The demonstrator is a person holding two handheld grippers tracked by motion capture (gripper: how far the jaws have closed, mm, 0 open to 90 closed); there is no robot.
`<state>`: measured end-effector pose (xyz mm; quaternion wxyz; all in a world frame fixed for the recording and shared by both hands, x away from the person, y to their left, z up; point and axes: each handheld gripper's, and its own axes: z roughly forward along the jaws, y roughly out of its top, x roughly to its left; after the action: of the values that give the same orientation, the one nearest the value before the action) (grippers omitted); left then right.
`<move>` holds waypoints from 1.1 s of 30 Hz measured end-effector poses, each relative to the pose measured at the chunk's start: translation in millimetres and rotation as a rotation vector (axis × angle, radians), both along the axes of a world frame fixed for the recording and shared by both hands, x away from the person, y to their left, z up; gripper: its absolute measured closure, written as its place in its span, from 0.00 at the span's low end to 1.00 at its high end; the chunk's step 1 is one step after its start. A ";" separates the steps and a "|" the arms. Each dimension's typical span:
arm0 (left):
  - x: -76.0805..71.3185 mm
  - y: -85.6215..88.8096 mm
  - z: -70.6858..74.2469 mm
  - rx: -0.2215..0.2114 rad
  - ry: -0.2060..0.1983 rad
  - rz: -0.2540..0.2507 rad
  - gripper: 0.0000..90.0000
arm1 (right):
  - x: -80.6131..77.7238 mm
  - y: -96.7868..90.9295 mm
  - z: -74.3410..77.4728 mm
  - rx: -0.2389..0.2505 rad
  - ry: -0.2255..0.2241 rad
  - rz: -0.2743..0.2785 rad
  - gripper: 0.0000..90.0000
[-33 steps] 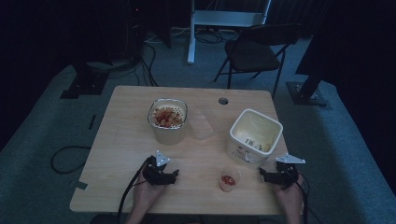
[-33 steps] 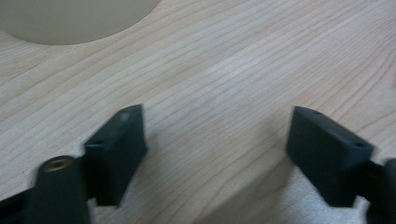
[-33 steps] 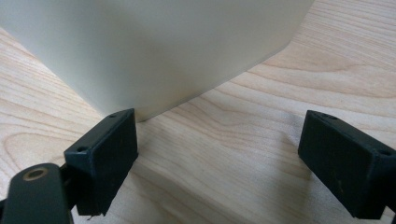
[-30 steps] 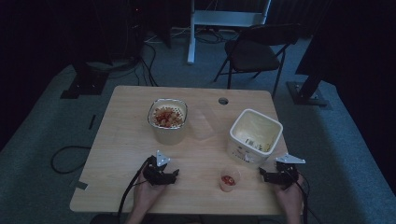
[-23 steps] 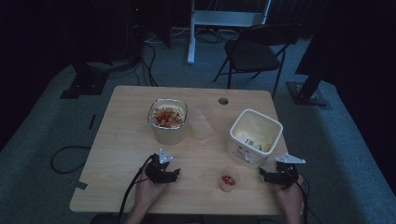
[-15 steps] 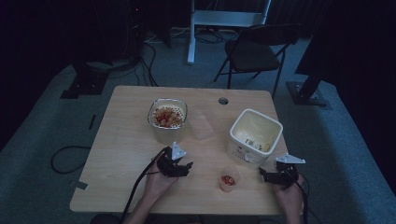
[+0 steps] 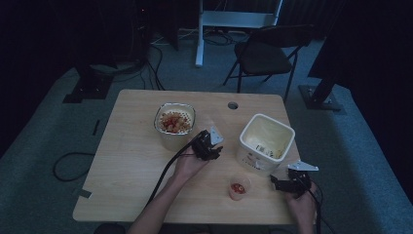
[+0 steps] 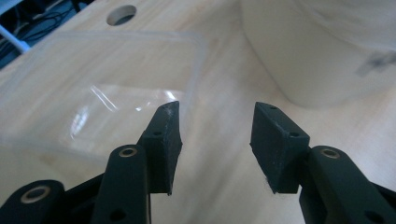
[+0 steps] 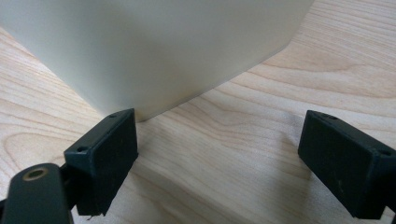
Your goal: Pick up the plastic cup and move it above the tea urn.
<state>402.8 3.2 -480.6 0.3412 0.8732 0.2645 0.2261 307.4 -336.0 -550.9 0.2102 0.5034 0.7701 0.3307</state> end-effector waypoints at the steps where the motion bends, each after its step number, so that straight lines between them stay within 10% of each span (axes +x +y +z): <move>1: 5.0 -2.2 -1.0 0.007 0.007 0.005 0.62 | 0.0 0.0 0.0 0.000 0.000 0.000 0.13; 10: 31.9 -13.7 -22.1 0.119 0.067 0.063 0.69 | 0.0 0.0 0.0 0.000 0.000 0.000 0.13; 15: 27.1 -11.7 -24.4 0.170 0.047 0.021 0.93 | 0.0 0.0 -0.1 0.000 -0.001 0.000 0.13; 27: 3.7 -11.2 30.3 0.084 -0.084 -0.168 0.97 | 0.0 0.0 0.0 0.000 0.000 0.000 0.13; 33: 4.4 -6.0 59.8 0.002 -0.078 -0.204 0.96 | 0.0 0.0 0.0 0.000 0.000 0.000 0.13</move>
<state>407.3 -2.8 -420.8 0.3718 0.8864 0.1605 0.2243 307.4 -336.0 -550.9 0.2103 0.5033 0.7701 0.3307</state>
